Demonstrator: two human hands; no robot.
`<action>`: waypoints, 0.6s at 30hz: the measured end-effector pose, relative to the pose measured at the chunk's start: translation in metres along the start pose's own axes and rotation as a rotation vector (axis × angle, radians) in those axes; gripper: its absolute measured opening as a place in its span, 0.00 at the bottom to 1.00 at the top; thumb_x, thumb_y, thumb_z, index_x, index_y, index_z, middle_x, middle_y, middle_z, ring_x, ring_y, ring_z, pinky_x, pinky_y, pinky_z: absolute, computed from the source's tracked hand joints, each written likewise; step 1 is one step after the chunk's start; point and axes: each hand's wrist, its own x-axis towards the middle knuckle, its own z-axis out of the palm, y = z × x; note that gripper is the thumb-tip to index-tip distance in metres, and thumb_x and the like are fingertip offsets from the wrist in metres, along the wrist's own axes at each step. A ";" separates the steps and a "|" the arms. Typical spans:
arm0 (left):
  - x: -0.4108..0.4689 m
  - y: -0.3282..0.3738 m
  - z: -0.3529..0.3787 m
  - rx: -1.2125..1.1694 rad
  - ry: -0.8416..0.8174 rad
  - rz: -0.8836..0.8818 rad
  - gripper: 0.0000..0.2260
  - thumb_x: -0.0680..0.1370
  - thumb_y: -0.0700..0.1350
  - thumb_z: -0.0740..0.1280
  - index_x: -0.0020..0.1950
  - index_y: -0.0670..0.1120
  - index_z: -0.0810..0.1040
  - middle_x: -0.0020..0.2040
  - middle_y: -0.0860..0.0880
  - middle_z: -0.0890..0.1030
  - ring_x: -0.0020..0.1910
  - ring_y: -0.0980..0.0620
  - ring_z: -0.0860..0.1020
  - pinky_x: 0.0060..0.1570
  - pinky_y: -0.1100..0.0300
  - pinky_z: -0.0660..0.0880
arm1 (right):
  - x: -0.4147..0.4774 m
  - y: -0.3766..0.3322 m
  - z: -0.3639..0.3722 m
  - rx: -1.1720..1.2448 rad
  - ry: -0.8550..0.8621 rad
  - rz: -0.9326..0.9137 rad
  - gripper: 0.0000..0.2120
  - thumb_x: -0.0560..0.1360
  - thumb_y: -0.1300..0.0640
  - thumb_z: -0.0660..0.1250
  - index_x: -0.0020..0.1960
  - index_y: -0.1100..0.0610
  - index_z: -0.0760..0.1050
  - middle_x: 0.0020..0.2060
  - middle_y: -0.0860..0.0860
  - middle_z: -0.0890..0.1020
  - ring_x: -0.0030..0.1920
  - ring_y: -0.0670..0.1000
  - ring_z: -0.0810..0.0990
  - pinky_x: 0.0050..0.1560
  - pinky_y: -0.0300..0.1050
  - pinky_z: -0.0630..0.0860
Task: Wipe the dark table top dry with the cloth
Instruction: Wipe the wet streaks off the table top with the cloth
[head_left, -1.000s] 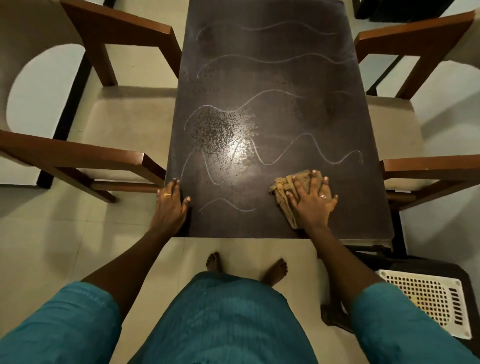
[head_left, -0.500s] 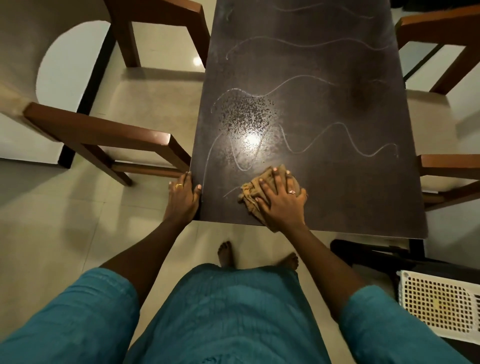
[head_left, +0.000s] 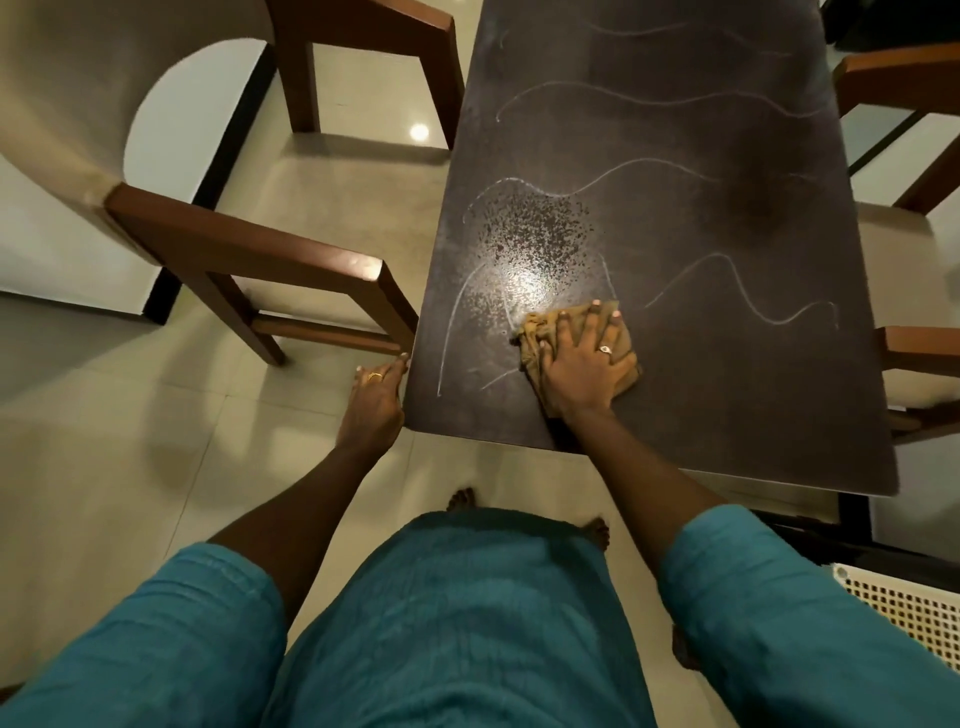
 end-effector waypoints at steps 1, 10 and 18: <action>0.000 -0.003 0.000 0.004 0.005 0.013 0.20 0.79 0.33 0.54 0.71 0.39 0.65 0.66 0.38 0.74 0.67 0.39 0.69 0.74 0.42 0.52 | -0.005 -0.012 0.004 -0.022 -0.011 -0.055 0.26 0.80 0.42 0.49 0.76 0.47 0.54 0.78 0.55 0.48 0.76 0.62 0.44 0.67 0.73 0.46; 0.003 -0.011 0.001 0.019 0.014 0.076 0.18 0.79 0.34 0.55 0.68 0.38 0.69 0.58 0.38 0.79 0.59 0.40 0.76 0.72 0.43 0.59 | -0.048 0.008 0.020 -0.192 -0.019 -0.471 0.29 0.77 0.36 0.43 0.75 0.43 0.56 0.77 0.53 0.49 0.77 0.58 0.46 0.67 0.74 0.44; 0.006 -0.013 0.000 0.001 -0.026 0.060 0.18 0.80 0.36 0.56 0.70 0.39 0.67 0.60 0.39 0.78 0.61 0.40 0.75 0.69 0.42 0.65 | 0.002 0.007 0.001 -0.173 -0.023 -0.335 0.25 0.79 0.37 0.50 0.74 0.39 0.56 0.78 0.53 0.44 0.77 0.58 0.43 0.69 0.69 0.48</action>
